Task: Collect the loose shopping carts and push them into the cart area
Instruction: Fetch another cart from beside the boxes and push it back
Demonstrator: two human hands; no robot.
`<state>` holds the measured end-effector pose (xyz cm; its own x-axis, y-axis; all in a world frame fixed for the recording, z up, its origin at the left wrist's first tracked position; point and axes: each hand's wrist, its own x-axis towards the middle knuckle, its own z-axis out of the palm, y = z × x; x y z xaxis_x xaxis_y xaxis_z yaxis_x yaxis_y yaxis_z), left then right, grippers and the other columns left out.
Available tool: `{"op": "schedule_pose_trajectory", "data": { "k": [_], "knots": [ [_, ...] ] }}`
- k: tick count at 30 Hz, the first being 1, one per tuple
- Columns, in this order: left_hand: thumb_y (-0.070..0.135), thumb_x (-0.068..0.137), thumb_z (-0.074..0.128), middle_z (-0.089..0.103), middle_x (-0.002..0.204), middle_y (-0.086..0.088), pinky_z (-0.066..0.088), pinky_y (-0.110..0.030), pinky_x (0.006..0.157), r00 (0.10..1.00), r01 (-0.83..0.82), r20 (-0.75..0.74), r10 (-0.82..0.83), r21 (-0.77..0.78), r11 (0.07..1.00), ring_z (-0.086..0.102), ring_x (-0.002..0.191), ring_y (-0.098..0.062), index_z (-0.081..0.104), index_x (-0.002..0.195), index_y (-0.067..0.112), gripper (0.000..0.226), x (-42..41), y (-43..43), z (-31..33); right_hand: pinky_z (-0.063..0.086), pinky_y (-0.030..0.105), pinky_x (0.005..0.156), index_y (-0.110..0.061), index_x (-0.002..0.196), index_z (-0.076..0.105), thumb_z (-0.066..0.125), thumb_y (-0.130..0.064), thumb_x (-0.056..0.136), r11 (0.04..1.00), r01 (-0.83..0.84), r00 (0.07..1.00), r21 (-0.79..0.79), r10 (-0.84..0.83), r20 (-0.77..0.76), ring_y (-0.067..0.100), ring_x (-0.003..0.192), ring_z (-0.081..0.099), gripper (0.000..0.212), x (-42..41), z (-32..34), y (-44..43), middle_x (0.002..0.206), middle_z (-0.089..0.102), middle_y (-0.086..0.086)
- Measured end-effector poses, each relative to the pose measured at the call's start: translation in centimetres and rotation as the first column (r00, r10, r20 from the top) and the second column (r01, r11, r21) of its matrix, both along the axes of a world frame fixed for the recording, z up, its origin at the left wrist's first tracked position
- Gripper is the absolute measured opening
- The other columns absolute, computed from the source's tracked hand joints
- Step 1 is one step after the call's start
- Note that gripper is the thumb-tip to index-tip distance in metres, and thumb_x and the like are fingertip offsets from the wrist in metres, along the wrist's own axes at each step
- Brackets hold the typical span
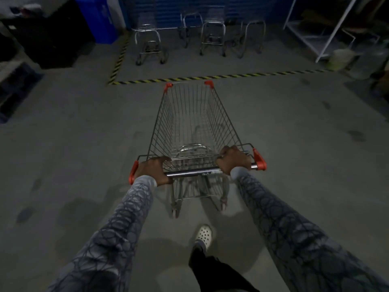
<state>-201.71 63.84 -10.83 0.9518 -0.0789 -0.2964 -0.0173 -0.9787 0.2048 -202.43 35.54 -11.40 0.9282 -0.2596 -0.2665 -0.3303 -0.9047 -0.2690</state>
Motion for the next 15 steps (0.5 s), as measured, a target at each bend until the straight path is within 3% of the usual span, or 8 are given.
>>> {"op": "schedule_pose_trajectory", "data": {
  "k": [3, 11, 15],
  "knots": [
    [0.069, 0.044, 0.064, 0.062, 0.13, 0.02, 0.034, -0.046, 0.113, 1.0, 0.0, 0.006, 0.0, -0.003, 1.0, 0.06, 0.12, -0.012, 0.044, 0.13, 0.058, 0.09, 7.4, -0.9, 0.1, 0.041, 0.042, 0.093, -0.026, 0.129, 0.057, 0.049, -0.046, 0.084, 1.0, -0.002, 1.0, 0.005, 0.002, -0.01, 0.031, 0.117, 0.06, 0.05, 7.5, 0.3, -1.0, 0.131, 0.055, 0.004],
    [0.064, 0.05, 0.068, 0.058, 0.133, 0.022, 0.024, -0.05, 0.118, 0.999, -0.024, -0.03, 0.023, -0.018, 1.0, 0.058, 0.123, -0.01, 0.04, 0.133, 0.061, 0.088, 23.8, -3.2, 0.7, 0.044, 0.042, 0.095, -0.026, 0.131, 0.056, 0.05, -0.049, 0.087, 1.0, -0.018, 1.0, 0.011, 0.018, 0.008, 0.032, 0.118, 0.059, 0.05, 23.9, 0.7, -3.0, 0.134, 0.052, 0.005],
    [0.066, 0.049, 0.066, 0.058, 0.133, 0.021, 0.031, -0.051, 0.115, 1.0, 0.026, -0.018, -0.026, 0.0, 1.0, 0.059, 0.122, -0.011, 0.039, 0.133, 0.062, 0.088, 32.5, -3.8, 0.6, 0.043, 0.042, 0.097, -0.029, 0.131, 0.055, 0.048, -0.05, 0.086, 1.0, 0.008, 1.0, 0.009, -0.007, -0.018, 0.03, 0.12, 0.058, 0.051, 32.0, 0.3, -3.6, 0.134, 0.052, 0.004]
  ]
}}
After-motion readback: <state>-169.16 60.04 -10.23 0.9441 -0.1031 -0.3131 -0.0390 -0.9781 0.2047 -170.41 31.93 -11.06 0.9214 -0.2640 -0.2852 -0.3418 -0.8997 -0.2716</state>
